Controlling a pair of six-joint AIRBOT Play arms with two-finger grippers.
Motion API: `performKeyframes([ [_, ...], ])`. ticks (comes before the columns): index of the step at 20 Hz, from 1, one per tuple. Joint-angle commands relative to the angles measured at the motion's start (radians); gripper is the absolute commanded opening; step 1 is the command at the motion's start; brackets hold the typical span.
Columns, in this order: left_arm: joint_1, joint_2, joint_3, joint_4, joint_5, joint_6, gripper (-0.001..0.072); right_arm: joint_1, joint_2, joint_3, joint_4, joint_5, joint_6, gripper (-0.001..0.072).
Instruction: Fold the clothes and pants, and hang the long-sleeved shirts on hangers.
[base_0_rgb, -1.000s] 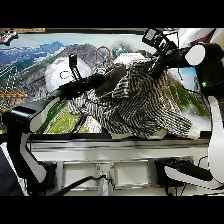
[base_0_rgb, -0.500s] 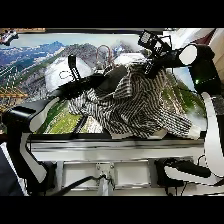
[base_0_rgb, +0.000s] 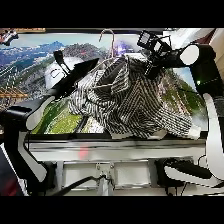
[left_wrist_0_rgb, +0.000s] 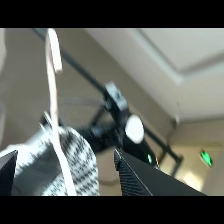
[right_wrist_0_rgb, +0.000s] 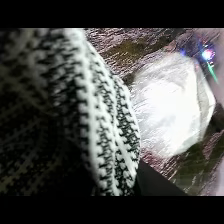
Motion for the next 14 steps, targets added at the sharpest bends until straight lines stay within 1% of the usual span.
performKeyframes([
  [1,0.034,0.007,0.000,-0.144,0.015,0.014,0.0662,0.001,0.037,0.001,-0.009,0.005,-0.010,0.0046],
  [2,0.035,0.019,0.000,-0.174,0.015,0.043,0.0644,0.001,0.049,0.001,-0.009,0.012,-0.010,0.0046],
  [4,0.035,0.057,0.000,-0.223,0.042,0.117,0.0642,0.001,0.075,0.001,-0.009,0.030,-0.010,0.0046],
  [5,0.038,0.084,0.000,-0.232,0.092,0.137,0.0642,0.001,0.089,0.001,-0.009,0.039,-0.010,0.0046],
  [7,0.055,0.161,0.000,-0.200,0.236,0.174,0.0638,0.001,0.113,0.000,-0.016,0.059,-0.010,0.0046],
  [8,0.069,0.211,0.000,-0.158,0.330,0.175,0.0571,0.001,0.124,0.000,-0.016,0.072,-0.009,0.0046],
  [9,0.084,0.264,0.000,-0.099,0.419,0.201,0.0561,0.001,0.134,0.000,-0.016,0.080,-0.006,0.0046],
  [10,0.103,0.327,0.000,-0.019,0.521,0.236,0.0478,0.001,0.141,0.000,-0.016,0.089,-0.001,0.0046],
  [11,0.121,0.395,0.000,0.056,0.632,0.257,0.0445,0.001,0.149,-0.001,-0.016,0.099,0.008,0.0046],
  [12,0.134,0.459,0.000,0.101,0.753,0.254,0.0390,0.001,0.156,-0.002,-0.016,0.101,0.027,0.0046],
  [13,0.146,0.522,0.000,0.135,0.871,0.239,0.0308,0.001,0.164,-0.002,-0.015,0.101,0.068,0.0046],
  [14,0.158,0.588,0.000,0.187,0.974,0.216,0.0251,0.001,0.172,-0.002,-0.015,0.101,0.135,0.0046],
])
